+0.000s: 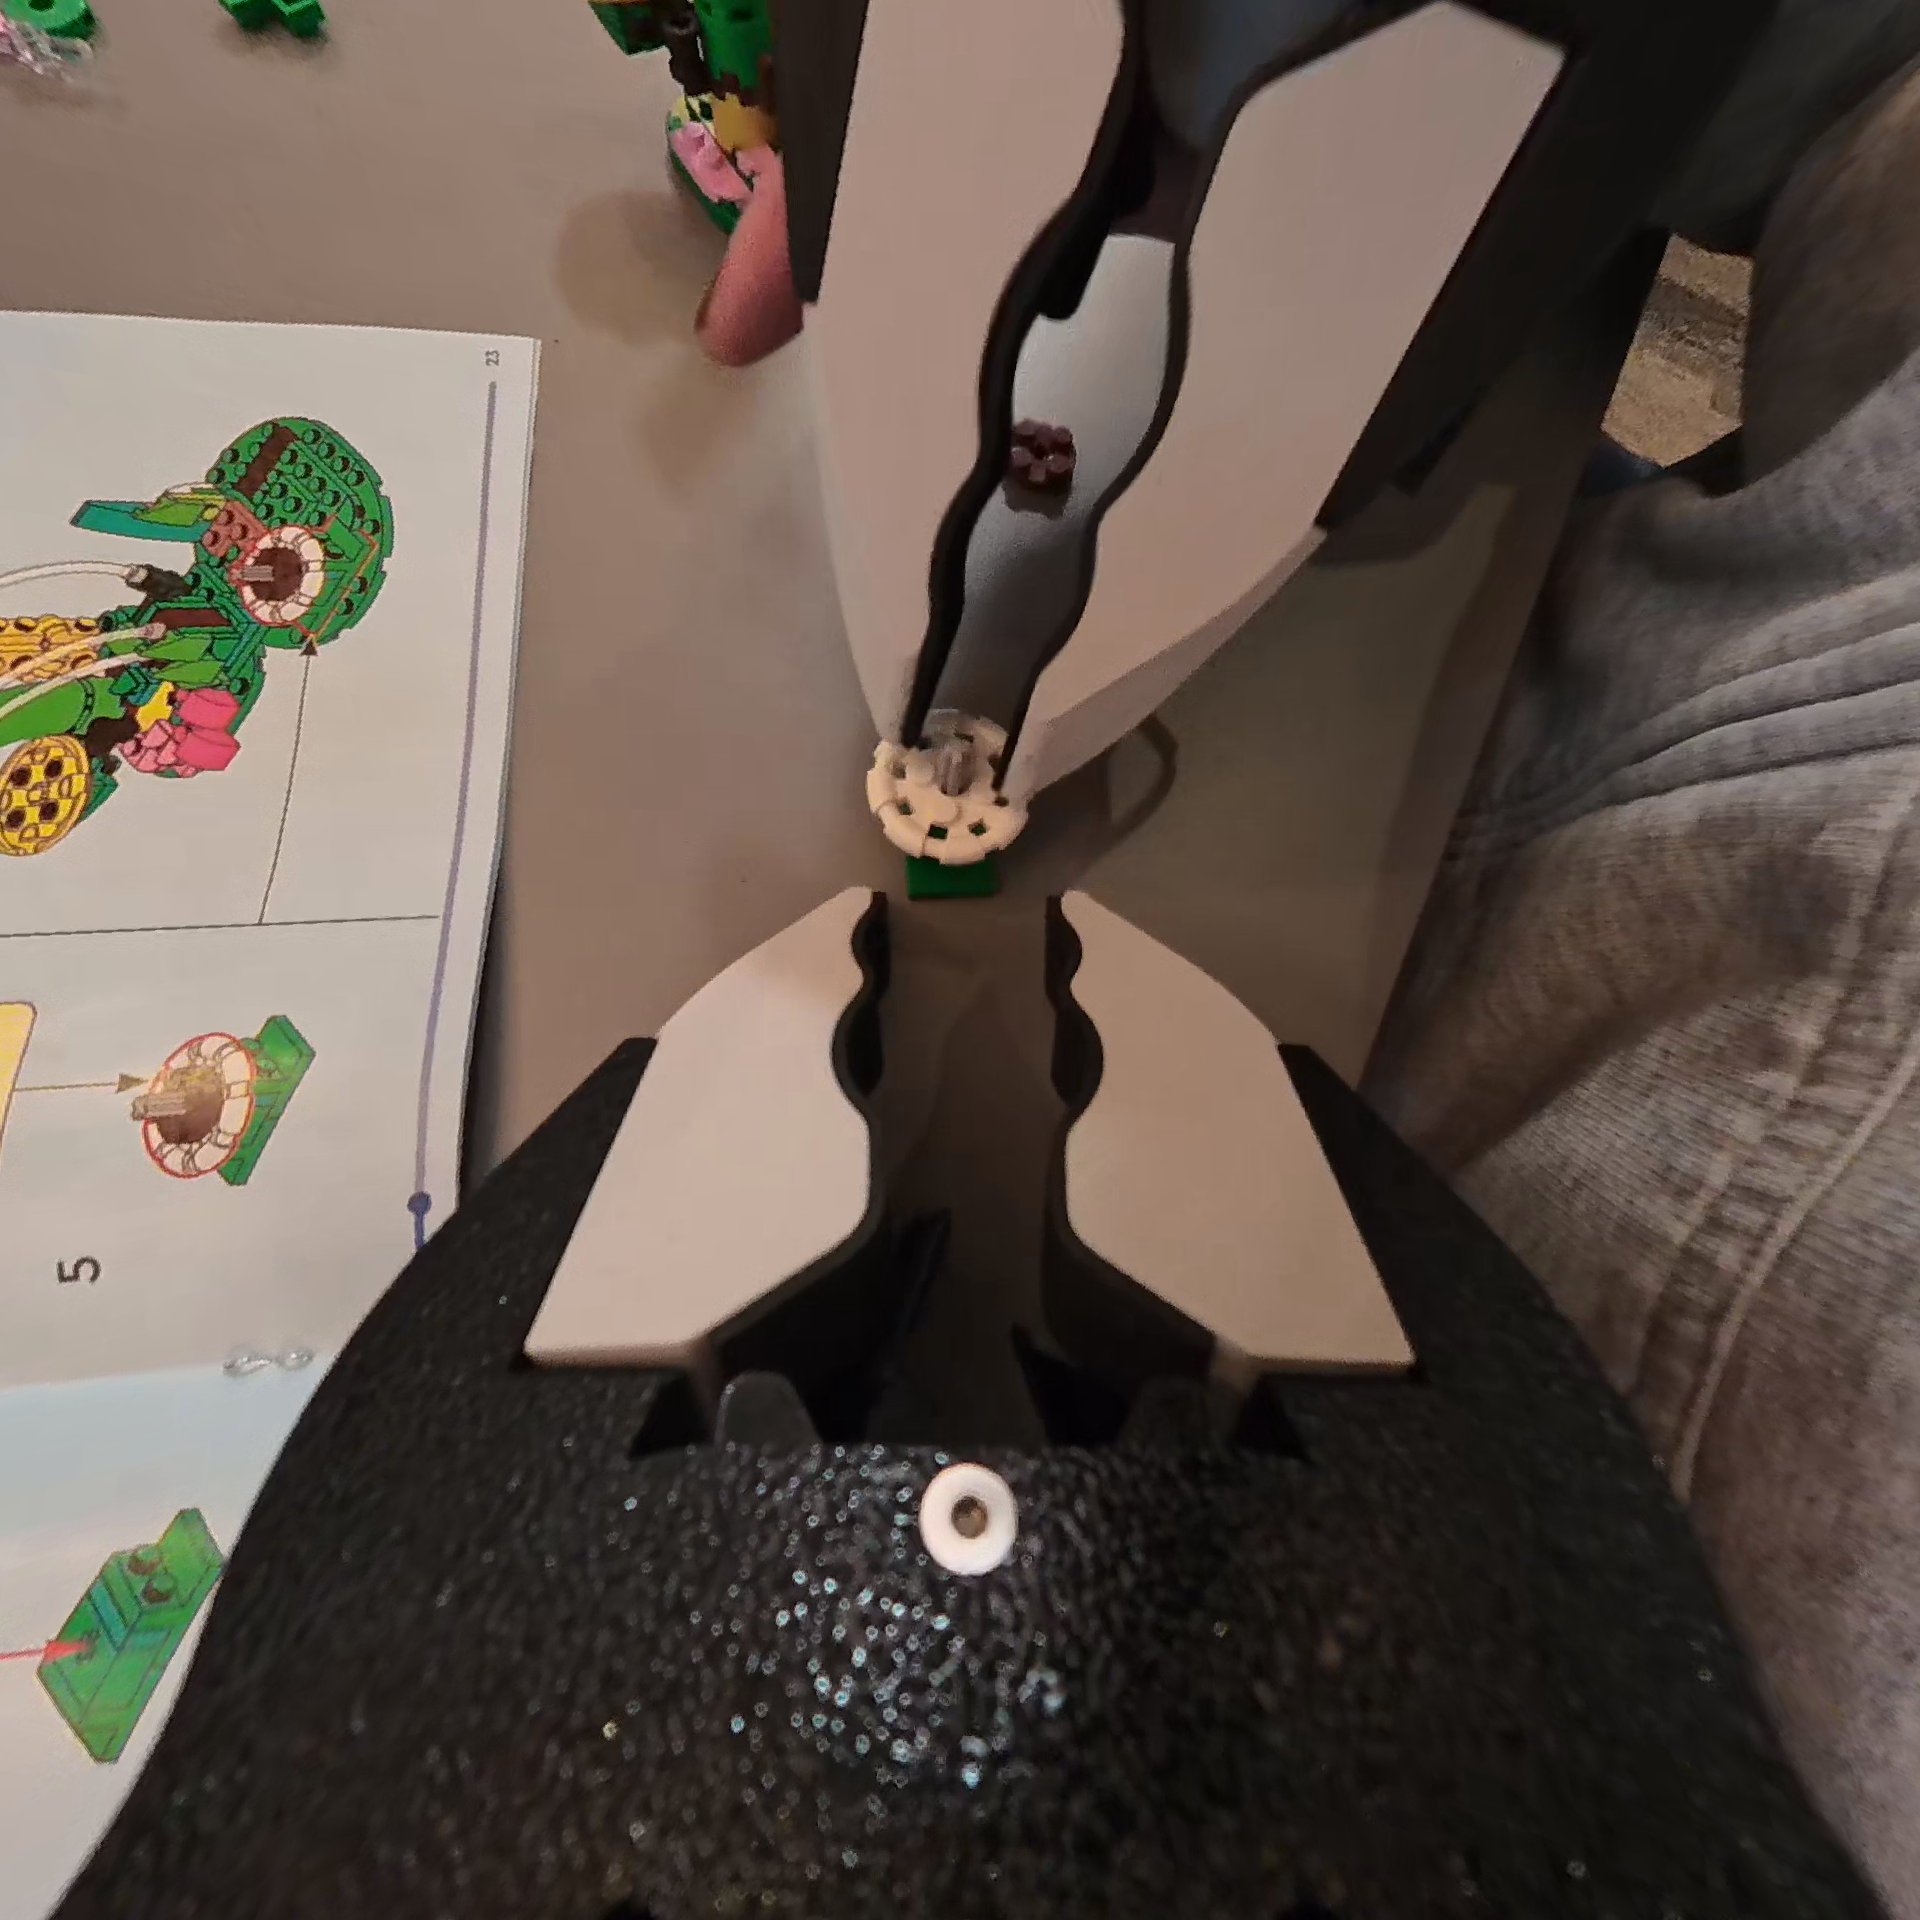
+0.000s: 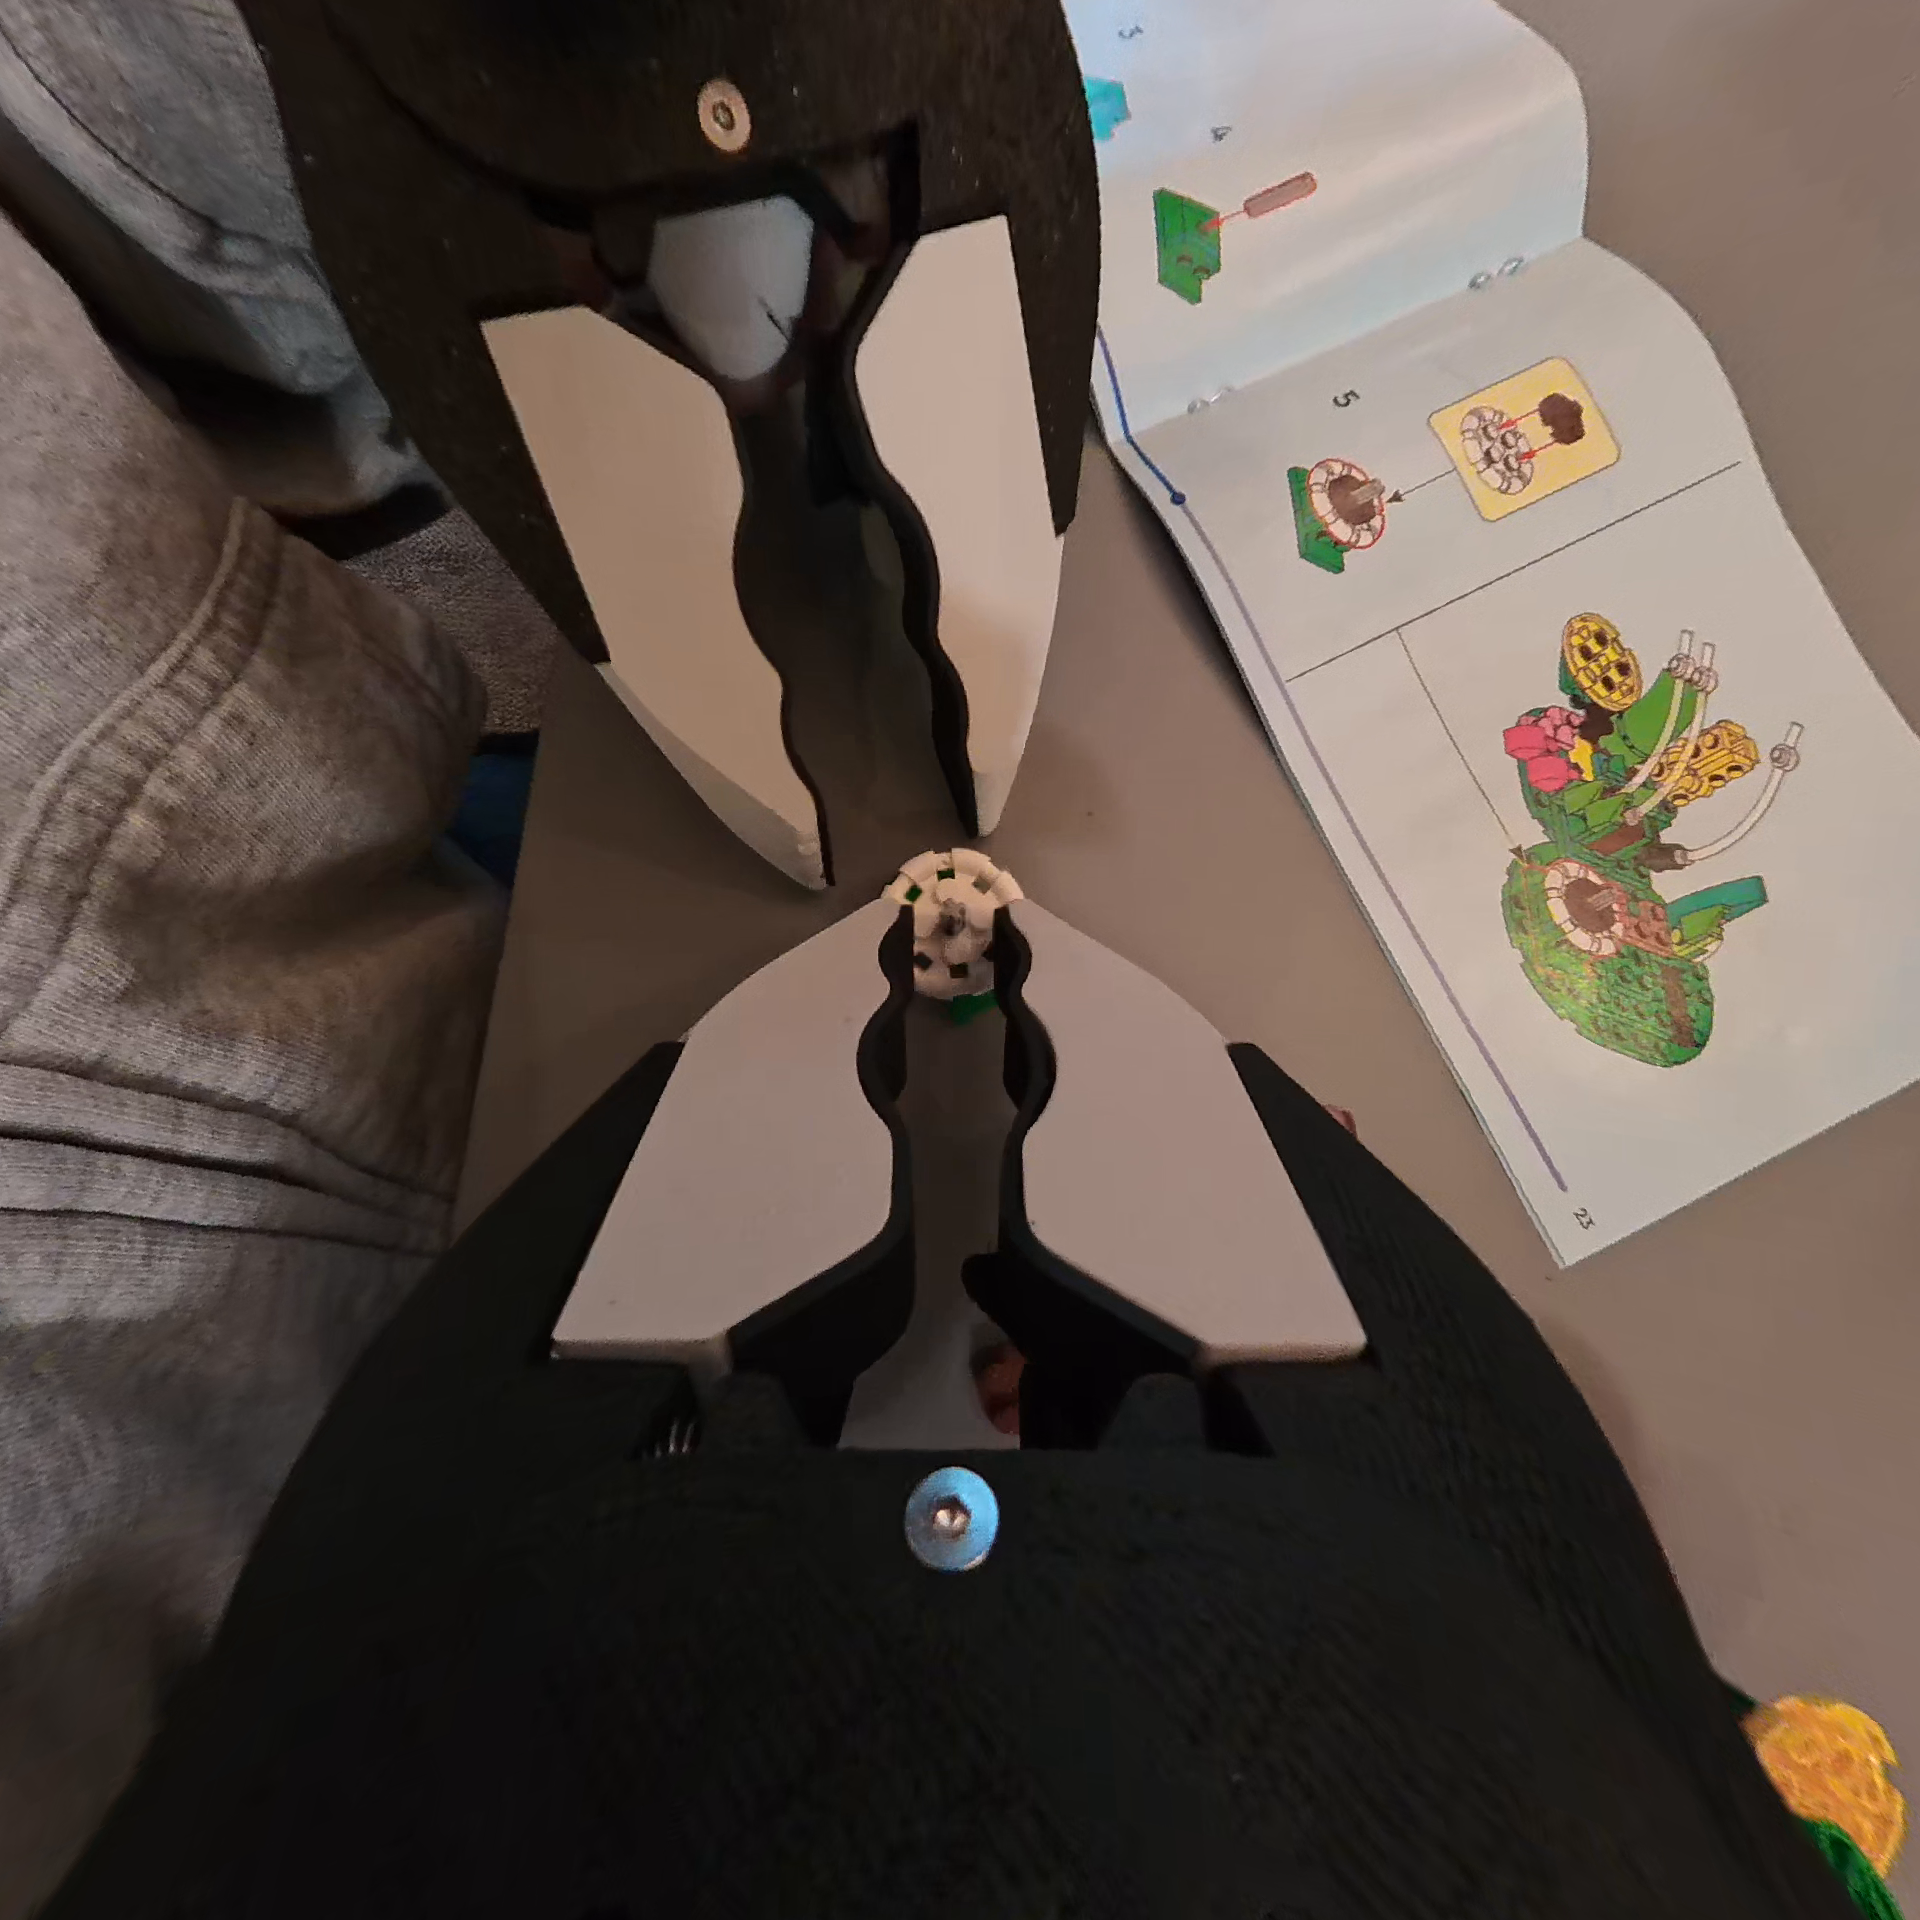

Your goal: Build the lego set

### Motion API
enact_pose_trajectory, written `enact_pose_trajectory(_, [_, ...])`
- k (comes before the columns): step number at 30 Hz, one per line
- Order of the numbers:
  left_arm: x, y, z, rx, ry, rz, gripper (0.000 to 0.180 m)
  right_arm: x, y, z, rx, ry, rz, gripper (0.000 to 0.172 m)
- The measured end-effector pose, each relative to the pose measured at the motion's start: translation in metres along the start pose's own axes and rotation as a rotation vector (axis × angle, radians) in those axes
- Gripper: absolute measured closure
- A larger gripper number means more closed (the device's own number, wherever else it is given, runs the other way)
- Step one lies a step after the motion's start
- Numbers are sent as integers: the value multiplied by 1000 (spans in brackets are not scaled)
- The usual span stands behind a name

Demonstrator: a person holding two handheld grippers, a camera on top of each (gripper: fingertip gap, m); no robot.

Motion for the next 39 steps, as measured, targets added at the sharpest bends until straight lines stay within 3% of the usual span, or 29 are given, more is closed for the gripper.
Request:
enact_pose_trajectory(13, [2,-2,-2,-50,-35,26,148,1,-2,6,-19,14,68,169])
enact_pose_trajectory(22, [12,-30,-13,-489,-404,223,146,25,-15,20,-176,3,176,170])
enact_pose_trajectory(27, [14,-33,-3,-746,-486,264,156,31,-19,22,-230,-30,209,170])
enact_pose_trajectory(39, [15,-37,5,-935,-557,304,175,36,-27,26,-355,-99,267,170])
Point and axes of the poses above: each gripper's, where its closed fingertips meet, x back along the fingers, y out of its underside, z = x × y across the jaws, the point moved 4 cm from there along x, back along the fingers, and after that the axes turned 7 degrees about z, right-handed, at the moved point
